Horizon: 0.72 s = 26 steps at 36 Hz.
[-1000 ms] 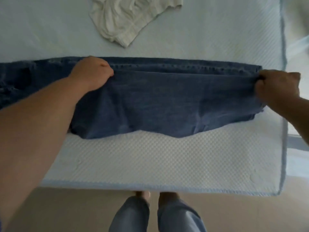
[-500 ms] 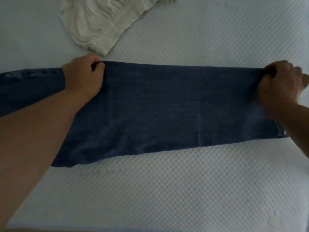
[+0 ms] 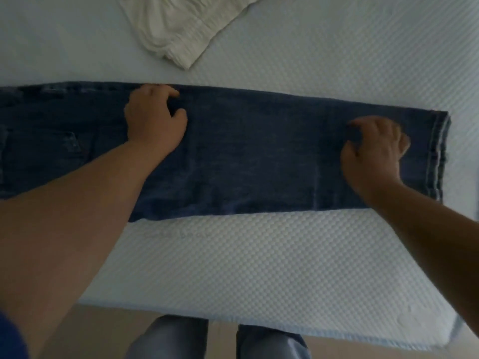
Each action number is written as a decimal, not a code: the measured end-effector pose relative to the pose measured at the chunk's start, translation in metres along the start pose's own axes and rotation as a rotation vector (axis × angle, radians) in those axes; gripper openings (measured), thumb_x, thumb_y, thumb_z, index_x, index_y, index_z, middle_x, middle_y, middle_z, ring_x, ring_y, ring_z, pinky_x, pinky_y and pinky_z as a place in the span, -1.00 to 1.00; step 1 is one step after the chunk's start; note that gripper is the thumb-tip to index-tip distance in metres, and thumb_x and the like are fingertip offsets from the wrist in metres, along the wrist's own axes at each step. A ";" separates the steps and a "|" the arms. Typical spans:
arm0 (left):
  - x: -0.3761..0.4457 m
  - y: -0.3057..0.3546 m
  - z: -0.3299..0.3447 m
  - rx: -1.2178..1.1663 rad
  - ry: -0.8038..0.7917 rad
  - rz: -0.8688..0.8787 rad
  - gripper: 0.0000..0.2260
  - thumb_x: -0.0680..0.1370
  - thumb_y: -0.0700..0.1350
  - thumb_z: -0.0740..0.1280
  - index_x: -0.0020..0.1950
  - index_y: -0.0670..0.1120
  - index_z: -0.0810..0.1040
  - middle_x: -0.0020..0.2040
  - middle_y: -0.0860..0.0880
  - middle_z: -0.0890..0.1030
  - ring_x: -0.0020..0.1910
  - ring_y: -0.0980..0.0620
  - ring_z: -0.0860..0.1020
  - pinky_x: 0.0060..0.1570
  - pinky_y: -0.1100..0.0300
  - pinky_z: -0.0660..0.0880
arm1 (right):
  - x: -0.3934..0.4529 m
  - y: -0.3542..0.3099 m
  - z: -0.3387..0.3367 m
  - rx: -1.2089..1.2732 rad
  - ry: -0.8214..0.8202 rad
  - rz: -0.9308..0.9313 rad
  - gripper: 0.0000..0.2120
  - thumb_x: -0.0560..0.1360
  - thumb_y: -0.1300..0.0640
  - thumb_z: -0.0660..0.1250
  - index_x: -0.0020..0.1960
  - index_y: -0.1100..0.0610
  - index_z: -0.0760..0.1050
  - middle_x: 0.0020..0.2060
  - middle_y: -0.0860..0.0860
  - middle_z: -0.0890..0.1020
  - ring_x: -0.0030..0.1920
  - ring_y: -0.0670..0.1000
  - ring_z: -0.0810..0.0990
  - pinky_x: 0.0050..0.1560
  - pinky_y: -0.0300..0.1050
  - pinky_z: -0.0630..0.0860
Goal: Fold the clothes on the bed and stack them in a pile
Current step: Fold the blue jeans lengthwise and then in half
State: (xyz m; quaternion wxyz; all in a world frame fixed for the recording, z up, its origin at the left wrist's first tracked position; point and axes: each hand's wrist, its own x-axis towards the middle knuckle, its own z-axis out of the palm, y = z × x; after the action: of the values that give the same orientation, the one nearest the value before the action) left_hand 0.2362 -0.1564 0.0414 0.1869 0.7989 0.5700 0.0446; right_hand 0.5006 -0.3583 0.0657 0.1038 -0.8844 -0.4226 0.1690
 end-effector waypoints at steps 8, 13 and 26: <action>-0.096 -0.078 -0.054 -0.098 -0.026 -0.202 -0.81 0.46 -0.20 0.34 0.06 -0.15 0.60 0.07 -0.17 0.59 0.10 -0.15 0.49 0.13 0.09 0.35 | -0.092 -0.134 0.048 0.280 -0.280 -0.072 -0.74 0.48 0.23 0.28 0.17 0.13 0.51 0.18 0.05 0.49 0.26 0.07 0.35 0.26 -0.11 0.13; -0.119 -0.170 -0.092 -0.073 0.025 -0.356 -0.77 0.48 -0.20 0.33 0.12 -0.17 0.58 0.08 -0.18 0.58 0.11 -0.15 0.48 0.10 0.08 0.37 | -0.097 -0.204 0.074 0.297 -0.353 -0.107 -0.76 0.50 0.18 0.27 0.16 0.09 0.50 0.18 0.01 0.48 0.22 0.02 0.34 0.25 -0.12 0.21; -0.052 -0.364 -0.150 -0.373 -0.113 -0.698 -0.28 0.40 0.05 0.45 0.47 -0.11 0.23 0.35 -0.15 0.40 0.31 -0.12 0.39 0.26 0.00 0.37 | -0.029 -0.399 0.145 0.109 -0.296 -0.182 -0.63 0.54 0.07 0.25 0.32 0.11 0.39 0.29 0.08 0.37 0.22 0.14 0.44 0.20 -0.03 0.35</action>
State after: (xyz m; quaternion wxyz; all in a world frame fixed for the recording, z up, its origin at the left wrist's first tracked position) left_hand -0.1502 -0.0657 0.0610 0.3636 0.5107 0.7782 0.0371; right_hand 0.1431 -0.1273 0.0686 0.1031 -0.8012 -0.5017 0.3096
